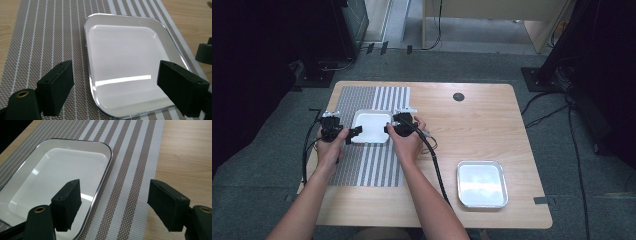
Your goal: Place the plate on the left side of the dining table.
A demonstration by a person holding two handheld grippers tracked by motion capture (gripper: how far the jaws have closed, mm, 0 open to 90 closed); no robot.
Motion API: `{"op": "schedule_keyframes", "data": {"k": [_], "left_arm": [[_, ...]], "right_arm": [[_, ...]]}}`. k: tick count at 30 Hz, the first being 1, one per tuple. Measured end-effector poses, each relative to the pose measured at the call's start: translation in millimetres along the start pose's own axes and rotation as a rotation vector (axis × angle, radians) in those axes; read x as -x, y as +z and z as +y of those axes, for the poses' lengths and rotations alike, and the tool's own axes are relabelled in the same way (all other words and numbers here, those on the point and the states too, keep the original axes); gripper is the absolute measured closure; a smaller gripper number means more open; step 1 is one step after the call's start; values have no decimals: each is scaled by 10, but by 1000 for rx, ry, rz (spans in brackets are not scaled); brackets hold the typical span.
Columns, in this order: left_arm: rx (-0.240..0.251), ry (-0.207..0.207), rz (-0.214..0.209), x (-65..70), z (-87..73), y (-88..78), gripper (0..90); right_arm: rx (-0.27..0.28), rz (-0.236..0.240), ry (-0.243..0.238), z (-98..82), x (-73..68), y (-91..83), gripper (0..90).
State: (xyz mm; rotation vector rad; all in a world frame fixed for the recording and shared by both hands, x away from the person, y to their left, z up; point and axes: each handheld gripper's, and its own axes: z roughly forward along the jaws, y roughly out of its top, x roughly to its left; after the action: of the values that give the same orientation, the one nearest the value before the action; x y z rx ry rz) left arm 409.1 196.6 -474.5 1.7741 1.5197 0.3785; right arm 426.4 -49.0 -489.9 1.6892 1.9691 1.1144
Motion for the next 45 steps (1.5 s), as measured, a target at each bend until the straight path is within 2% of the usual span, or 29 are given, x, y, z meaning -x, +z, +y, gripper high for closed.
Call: {"op": "schedule_keyframes", "data": {"k": [3,6,14,19,29,34,40,45], "left_arm": [[19,-15,-14,-5,-42,-57,140],[25,-5,-3,16,-85,-100,140],[66,10,-13,100,-192,-247,140],[90,3,-12,146,-256,-302,140],[114,46,-22,331,-383,-449,140],[130,53,-29,391,-427,-536,140],[144,59,-20,430,-473,-659,140],[157,57,-19,441,-544,-771,140]], "right_arm": [[13,-3,-34,-16,28,-101,271],[16,6,-43,-43,86,-188,267],[26,21,-44,-146,243,-415,251],[41,20,-47,-206,345,-541,250],[66,33,-63,-300,522,-830,244],[76,32,-71,-341,603,-964,244],[96,32,-82,-395,716,-1153,244],[104,23,-72,-482,859,-1302,244]]}}
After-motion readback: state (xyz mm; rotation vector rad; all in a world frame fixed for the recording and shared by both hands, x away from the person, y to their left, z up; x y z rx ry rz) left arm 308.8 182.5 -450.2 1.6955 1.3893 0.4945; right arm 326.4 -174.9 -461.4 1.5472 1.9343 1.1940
